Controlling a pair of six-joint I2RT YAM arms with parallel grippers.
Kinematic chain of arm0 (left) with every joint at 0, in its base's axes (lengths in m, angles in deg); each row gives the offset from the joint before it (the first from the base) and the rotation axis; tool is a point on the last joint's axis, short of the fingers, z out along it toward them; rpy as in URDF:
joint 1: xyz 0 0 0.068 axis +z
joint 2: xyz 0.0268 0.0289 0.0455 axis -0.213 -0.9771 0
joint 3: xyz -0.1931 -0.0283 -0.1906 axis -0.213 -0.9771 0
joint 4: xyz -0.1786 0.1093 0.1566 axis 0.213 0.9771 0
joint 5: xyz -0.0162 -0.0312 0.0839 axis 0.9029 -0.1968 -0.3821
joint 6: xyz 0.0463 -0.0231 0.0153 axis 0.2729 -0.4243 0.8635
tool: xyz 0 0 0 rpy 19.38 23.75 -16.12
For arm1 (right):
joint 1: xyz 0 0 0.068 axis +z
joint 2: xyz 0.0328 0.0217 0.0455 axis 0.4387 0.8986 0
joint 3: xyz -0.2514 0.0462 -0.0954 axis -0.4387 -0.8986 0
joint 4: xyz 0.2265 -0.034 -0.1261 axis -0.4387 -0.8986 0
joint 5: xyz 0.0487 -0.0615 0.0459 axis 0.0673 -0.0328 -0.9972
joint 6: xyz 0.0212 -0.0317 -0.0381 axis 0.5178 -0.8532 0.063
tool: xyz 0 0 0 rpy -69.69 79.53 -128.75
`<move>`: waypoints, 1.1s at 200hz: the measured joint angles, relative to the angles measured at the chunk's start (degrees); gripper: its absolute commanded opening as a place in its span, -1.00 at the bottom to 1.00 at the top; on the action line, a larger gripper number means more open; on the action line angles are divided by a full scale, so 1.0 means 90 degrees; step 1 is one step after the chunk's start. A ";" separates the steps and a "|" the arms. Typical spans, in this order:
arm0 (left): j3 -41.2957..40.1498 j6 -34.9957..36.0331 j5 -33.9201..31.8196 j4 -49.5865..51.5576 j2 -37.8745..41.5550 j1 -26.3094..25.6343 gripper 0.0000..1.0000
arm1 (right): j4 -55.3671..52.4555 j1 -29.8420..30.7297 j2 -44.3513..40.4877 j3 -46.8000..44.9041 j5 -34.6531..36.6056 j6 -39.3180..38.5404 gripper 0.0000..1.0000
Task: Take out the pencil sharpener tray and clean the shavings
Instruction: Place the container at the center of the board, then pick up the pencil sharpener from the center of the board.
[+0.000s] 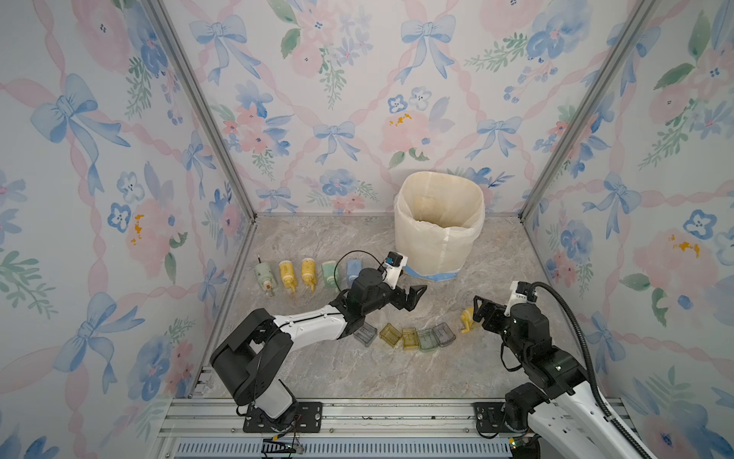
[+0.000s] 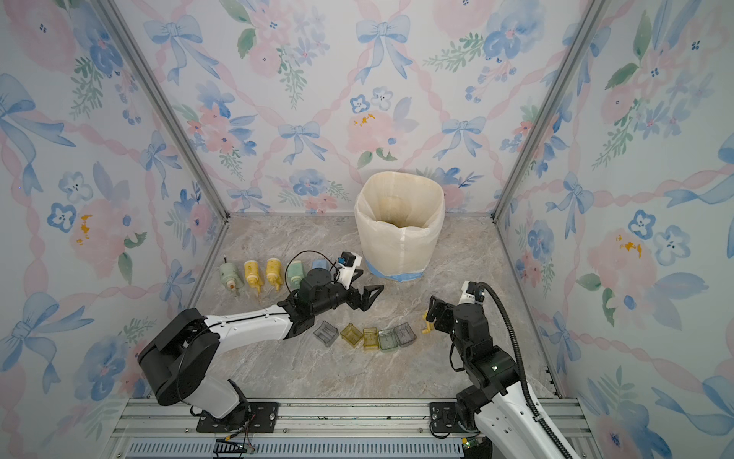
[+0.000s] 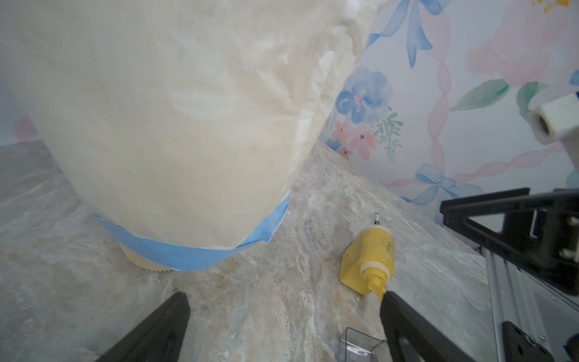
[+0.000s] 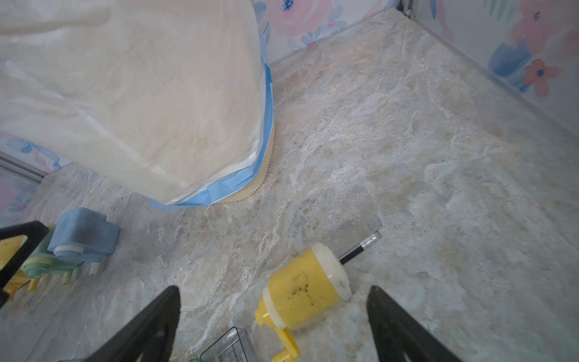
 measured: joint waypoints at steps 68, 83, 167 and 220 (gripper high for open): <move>0.0690 0.0107 0.0833 -0.0287 -0.1190 -0.0767 0.96 | -0.0435 -0.1056 -0.0063 0.0437 -0.0345 0.0000 0.85; 0.0911 0.0160 0.0920 -0.0325 -0.1433 -0.0911 0.96 | -0.0498 -0.1277 -0.0124 0.0437 -0.0505 0.0005 0.85; 0.2035 0.0223 0.1027 -0.0374 -0.2929 -0.1243 0.96 | -0.0704 -0.2067 -0.0236 0.0709 -0.1314 0.0075 0.85; 0.2732 0.0223 0.0952 -0.0289 -0.3551 -0.1426 0.96 | -0.0702 -0.2157 -0.0189 0.0733 -0.1481 0.0075 0.85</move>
